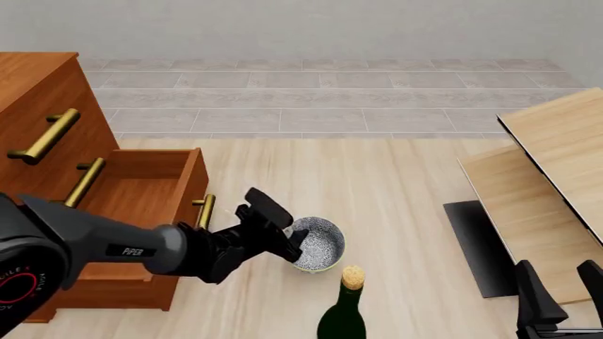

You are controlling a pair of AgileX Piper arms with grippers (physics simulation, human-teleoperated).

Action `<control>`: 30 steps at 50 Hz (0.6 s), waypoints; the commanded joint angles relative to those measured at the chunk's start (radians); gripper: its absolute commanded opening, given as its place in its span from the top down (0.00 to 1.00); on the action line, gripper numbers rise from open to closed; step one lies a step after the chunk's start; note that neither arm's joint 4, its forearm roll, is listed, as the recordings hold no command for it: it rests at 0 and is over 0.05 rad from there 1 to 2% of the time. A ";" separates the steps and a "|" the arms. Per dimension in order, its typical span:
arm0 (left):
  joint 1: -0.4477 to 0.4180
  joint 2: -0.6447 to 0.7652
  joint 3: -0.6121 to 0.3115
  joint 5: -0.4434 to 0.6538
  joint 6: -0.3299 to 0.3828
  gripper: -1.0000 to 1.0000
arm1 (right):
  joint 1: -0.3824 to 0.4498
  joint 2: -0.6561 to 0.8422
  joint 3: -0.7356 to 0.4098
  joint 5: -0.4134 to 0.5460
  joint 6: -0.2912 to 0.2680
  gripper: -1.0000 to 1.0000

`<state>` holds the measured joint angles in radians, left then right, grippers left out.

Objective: Put the bowl on top of the cabinet.

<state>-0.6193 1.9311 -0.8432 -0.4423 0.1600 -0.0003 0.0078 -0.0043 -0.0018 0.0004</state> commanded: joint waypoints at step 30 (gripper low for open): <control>-0.023 0.043 -0.008 0.004 -0.005 0.00 | 0.000 0.000 0.000 0.000 0.000 0.00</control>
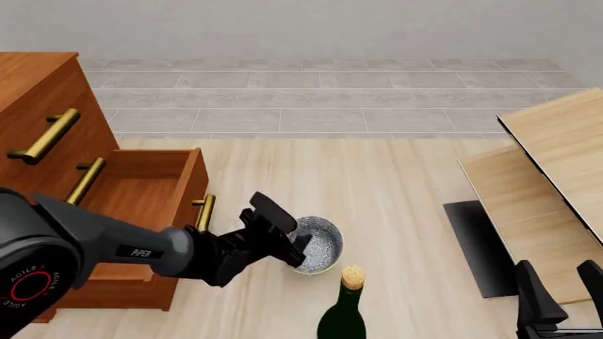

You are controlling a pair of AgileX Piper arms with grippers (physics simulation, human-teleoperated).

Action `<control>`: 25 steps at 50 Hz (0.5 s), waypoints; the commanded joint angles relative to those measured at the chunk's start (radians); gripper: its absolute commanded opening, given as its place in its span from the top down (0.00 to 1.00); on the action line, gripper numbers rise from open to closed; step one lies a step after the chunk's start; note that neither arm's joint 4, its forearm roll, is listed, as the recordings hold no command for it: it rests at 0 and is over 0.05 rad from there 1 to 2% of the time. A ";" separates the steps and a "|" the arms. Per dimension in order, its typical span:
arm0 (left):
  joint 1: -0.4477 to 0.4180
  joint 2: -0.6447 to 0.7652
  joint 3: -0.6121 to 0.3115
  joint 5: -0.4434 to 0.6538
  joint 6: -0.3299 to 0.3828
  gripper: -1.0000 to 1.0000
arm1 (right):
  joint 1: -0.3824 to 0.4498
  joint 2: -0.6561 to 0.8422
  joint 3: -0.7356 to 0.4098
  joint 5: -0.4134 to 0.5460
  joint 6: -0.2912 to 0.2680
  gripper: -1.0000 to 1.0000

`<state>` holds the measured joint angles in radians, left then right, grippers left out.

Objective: Put the bowl on top of the cabinet.

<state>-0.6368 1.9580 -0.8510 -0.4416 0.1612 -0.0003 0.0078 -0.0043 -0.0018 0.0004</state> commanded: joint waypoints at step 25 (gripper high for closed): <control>0.021 -0.029 0.021 -0.029 -0.012 1.00 | 0.000 0.000 0.000 0.000 0.000 0.00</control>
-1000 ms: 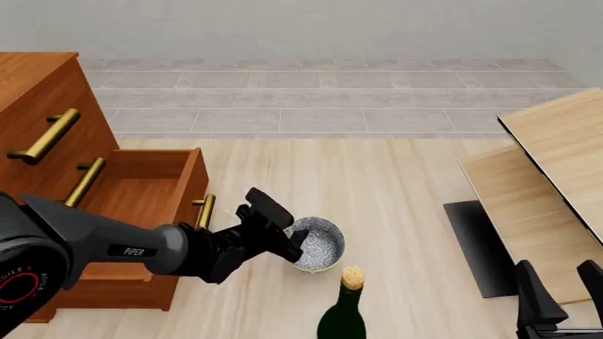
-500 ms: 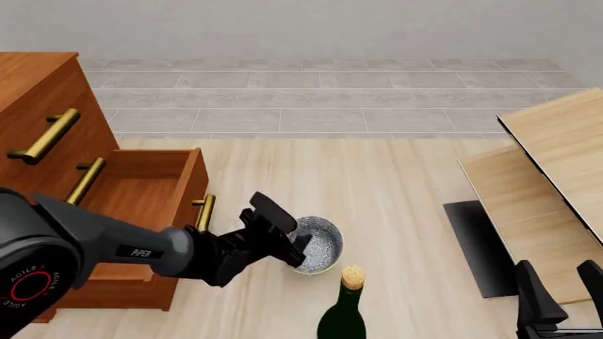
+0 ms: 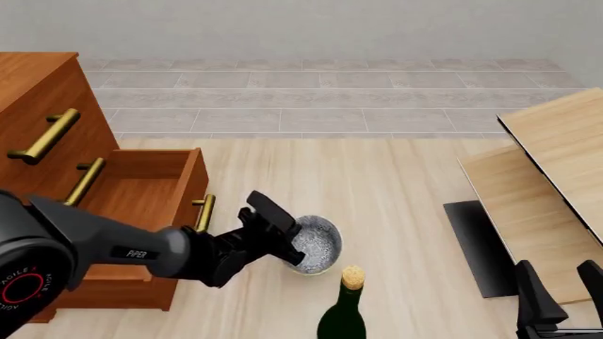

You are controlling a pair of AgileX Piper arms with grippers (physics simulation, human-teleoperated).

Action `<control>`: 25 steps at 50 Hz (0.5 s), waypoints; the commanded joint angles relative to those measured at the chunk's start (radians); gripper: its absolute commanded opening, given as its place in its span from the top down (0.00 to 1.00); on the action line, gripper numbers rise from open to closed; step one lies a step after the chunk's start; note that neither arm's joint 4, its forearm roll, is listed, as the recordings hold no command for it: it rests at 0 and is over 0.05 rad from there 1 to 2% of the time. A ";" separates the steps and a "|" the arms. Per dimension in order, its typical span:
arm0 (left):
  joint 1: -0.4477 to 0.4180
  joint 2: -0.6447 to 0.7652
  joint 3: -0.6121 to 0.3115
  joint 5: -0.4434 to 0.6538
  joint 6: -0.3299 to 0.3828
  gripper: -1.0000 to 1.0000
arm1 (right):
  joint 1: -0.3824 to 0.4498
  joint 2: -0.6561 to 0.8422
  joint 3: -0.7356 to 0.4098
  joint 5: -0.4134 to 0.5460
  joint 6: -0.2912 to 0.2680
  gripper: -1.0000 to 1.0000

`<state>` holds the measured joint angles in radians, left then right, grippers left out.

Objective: Put the bowl on top of the cabinet.

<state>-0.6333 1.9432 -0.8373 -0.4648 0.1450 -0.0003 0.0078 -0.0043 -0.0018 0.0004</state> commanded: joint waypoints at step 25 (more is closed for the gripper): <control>0.107 -0.351 0.067 0.044 -0.065 1.00 | 0.000 0.000 0.000 0.000 0.000 0.00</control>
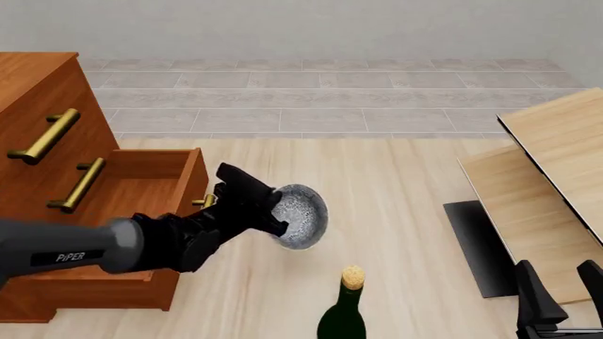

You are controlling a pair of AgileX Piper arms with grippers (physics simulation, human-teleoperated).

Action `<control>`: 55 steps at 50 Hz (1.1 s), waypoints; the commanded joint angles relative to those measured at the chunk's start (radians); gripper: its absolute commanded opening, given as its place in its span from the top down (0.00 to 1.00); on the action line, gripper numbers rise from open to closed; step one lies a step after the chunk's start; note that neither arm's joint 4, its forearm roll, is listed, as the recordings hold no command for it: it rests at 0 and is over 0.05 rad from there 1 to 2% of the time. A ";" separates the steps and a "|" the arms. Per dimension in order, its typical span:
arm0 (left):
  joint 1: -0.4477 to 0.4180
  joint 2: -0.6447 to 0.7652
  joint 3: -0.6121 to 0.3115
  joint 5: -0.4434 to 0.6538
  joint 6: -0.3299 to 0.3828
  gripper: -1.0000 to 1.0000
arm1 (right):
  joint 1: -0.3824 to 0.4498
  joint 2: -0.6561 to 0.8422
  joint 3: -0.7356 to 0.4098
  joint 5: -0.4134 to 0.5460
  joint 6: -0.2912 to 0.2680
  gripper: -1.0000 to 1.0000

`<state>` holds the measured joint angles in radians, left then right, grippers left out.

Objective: Put the bowl on top of the cabinet.

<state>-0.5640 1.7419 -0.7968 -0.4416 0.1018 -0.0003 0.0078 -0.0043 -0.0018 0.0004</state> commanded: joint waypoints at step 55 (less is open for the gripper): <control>0.514 -0.743 -0.098 0.341 -0.337 1.00 | 0.000 0.000 0.000 0.000 0.000 0.00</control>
<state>-0.1452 1.0375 -0.8538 -0.1310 -0.1949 -0.0003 0.0078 -0.0043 -0.0018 0.0004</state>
